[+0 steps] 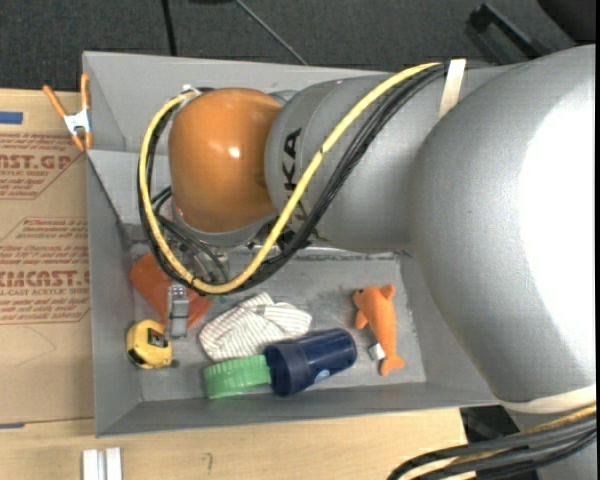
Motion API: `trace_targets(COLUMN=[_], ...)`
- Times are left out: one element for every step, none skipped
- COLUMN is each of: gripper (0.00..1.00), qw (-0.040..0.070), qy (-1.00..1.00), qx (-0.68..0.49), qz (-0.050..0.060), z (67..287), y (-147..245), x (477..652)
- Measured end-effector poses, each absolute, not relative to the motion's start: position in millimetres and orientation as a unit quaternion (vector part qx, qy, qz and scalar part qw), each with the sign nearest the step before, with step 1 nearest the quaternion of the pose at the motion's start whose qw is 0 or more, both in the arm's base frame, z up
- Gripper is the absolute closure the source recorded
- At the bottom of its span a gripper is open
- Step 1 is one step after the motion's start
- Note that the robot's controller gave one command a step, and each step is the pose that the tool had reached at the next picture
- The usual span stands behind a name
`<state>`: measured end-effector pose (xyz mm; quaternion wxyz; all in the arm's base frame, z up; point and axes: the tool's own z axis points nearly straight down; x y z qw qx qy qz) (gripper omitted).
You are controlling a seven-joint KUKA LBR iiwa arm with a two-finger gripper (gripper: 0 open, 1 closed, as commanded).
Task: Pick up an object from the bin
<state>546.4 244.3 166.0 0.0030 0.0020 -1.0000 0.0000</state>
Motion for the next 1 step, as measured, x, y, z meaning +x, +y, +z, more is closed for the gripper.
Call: trace_targets(gripper=[0.0], qw=[0.0], qy=[-1.0], qx=[0.001], qz=[-0.001], z=[170.9], y=[243.1], x=[548.2])
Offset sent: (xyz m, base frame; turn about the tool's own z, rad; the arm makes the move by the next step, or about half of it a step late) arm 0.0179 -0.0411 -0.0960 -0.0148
